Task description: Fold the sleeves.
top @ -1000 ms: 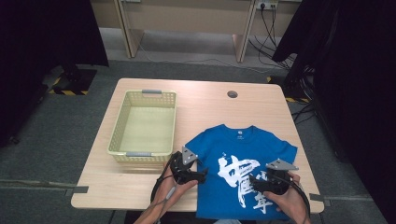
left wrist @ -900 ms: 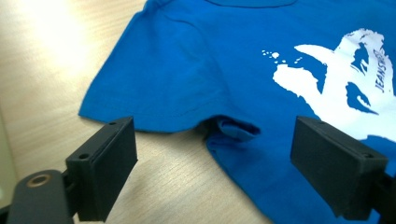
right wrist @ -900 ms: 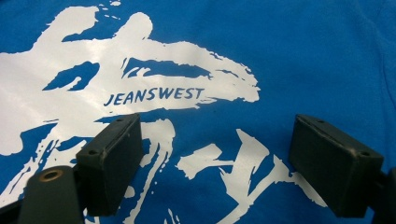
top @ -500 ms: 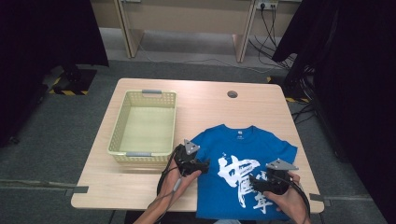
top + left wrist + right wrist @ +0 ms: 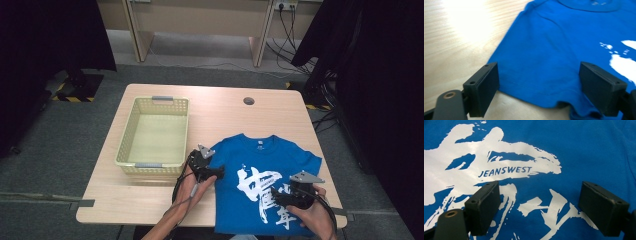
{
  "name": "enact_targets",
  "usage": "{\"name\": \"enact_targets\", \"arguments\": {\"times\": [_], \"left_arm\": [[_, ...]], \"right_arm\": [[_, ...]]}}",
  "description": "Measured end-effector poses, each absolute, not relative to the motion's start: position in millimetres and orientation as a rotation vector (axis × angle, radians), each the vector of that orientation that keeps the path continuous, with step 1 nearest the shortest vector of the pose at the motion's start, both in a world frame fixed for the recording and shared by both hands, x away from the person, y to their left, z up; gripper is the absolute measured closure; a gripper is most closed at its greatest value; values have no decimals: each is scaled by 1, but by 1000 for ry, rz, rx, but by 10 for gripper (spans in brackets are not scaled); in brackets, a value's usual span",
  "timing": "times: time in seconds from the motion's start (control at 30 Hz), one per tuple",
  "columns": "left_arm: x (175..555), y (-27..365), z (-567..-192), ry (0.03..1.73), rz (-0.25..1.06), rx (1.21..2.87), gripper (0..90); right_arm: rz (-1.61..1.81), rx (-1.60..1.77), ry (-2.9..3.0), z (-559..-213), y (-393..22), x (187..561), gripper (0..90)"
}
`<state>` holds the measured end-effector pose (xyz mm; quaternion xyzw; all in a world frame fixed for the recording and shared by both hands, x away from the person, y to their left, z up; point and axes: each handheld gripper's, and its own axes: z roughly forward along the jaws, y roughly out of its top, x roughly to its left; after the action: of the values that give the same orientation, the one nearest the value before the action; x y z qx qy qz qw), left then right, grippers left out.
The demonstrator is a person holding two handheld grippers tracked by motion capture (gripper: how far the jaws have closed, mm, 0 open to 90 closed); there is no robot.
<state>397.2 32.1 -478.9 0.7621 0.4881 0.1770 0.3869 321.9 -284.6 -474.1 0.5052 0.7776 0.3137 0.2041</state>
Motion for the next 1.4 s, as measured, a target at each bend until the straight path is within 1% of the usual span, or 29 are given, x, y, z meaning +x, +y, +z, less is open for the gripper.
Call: {"name": "enact_targets", "arguments": {"times": [0.17,0.37,0.47,0.53,0.57,0.6,0.63,0.7,0.8,0.83,0.93,1.03,1.27,1.4], "left_arm": [[404,30,-480,1265,459,1935,152],[410,25,-481,1251,518,1992,116],[411,23,-481,1244,536,2009,121],[410,23,-479,1244,535,2010,169],[410,23,-478,1233,535,2019,224],[409,23,-476,1211,531,2038,313],[408,22,-475,1199,526,2044,383],[407,20,-473,1180,510,2068,499],[407,14,-470,1163,498,2095,636],[407,12,-470,1155,505,2095,669],[409,9,-470,1138,511,2109,718],[410,7,-466,1117,511,2126,729],[406,0,-451,1052,555,2106,746],[403,-10,-446,985,662,2145,743]], "right_arm": [[872,1414,2171,-474,-284,322,177],[874,1411,2171,-474,-284,322,177],[876,1410,2170,-474,-285,322,177],[877,1408,2170,-474,-285,322,177],[877,1409,2169,-474,-285,322,177],[876,1408,2169,-474,-285,322,177],[877,1409,2169,-474,-285,322,176],[878,1409,2167,-474,-285,322,176],[877,1411,2167,-474,-284,322,175],[878,1410,2166,-474,-284,322,175],[879,1409,2166,-475,-284,322,175],[882,1408,2165,-475,-285,322,175],[881,1409,2164,-475,-285,322,175],[880,1410,2166,-475,-284,322,174]]}}
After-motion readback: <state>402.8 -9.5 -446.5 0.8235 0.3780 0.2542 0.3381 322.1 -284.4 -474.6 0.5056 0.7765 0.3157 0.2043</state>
